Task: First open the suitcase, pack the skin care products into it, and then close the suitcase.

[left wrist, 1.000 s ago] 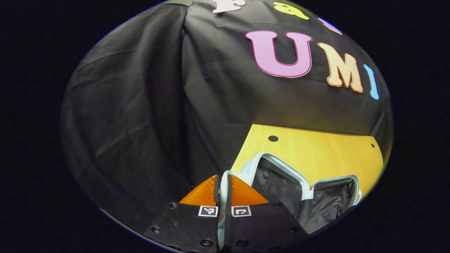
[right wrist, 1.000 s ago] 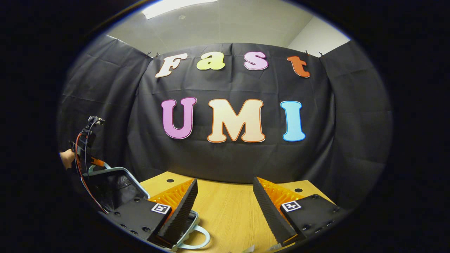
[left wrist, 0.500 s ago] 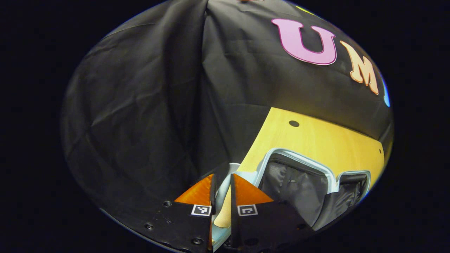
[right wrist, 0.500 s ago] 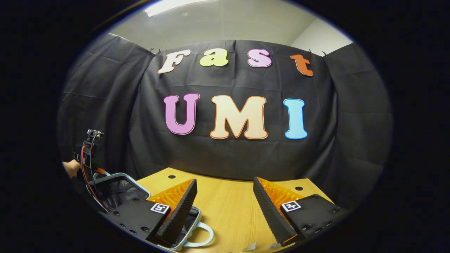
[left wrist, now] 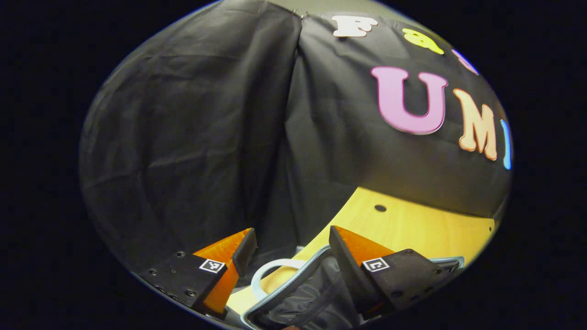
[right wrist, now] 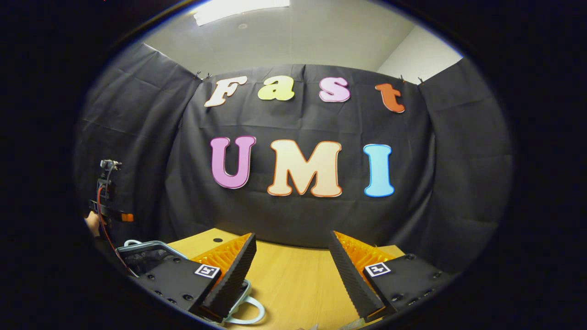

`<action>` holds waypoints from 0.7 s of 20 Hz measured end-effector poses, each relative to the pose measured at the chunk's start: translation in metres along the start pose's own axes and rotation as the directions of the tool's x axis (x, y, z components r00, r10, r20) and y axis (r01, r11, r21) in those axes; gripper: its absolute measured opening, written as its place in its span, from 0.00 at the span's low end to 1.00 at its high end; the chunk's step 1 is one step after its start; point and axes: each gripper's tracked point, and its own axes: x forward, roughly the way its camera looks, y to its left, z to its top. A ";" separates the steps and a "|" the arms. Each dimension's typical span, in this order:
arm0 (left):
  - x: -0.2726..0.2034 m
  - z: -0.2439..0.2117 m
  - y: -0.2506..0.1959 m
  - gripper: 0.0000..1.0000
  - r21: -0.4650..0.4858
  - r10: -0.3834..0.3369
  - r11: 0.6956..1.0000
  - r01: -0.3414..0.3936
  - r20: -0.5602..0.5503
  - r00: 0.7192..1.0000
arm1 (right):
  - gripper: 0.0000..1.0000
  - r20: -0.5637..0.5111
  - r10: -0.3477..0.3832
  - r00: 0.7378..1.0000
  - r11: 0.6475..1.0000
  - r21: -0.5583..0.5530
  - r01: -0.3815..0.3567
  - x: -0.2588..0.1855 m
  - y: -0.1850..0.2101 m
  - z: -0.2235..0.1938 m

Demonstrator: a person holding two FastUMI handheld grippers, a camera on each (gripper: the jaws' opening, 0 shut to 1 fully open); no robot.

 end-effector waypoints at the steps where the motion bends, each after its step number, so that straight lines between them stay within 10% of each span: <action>1: -0.012 0.016 -0.006 0.96 0.015 0.004 1.000 -0.004 0.037 0.999 | 0.98 0.019 -0.001 1.000 1.000 -0.005 0.001 0.001 -0.006 0.003; 14: -0.160 0.123 -0.179 0.94 0.061 -0.205 0.979 0.196 0.337 0.919 | 0.98 0.059 -0.018 0.998 0.999 0.052 0.015 -0.007 -0.105 0.016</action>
